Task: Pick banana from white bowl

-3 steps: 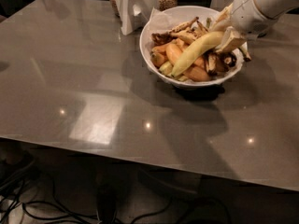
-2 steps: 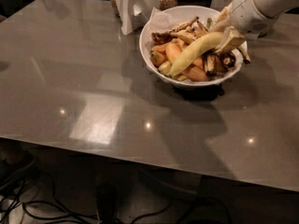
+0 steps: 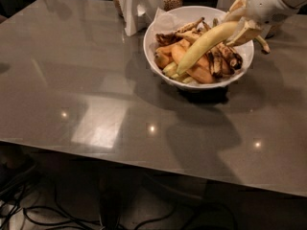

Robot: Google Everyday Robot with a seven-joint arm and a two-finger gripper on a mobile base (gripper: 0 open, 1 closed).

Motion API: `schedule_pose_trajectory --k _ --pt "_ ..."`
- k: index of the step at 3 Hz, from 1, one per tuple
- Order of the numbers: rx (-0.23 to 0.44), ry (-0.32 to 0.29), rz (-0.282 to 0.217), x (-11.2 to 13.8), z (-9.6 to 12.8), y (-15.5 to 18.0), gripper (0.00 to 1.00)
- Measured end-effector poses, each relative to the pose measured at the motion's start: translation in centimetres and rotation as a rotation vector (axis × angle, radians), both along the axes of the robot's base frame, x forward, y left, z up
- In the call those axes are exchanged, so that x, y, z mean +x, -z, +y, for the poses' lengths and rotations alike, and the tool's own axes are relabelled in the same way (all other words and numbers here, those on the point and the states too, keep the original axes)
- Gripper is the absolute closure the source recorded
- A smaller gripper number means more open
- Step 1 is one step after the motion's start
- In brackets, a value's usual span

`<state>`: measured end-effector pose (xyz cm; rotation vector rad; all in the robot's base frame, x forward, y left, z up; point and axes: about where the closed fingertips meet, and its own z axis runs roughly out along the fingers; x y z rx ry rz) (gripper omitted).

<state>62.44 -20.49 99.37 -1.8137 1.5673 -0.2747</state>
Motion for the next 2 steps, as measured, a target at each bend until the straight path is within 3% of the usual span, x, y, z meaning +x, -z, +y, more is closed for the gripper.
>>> schedule_pose_trajectory --k 2 --pt "0.245 -0.028 -0.077 -2.8 -0.4 -6.9 1.00"
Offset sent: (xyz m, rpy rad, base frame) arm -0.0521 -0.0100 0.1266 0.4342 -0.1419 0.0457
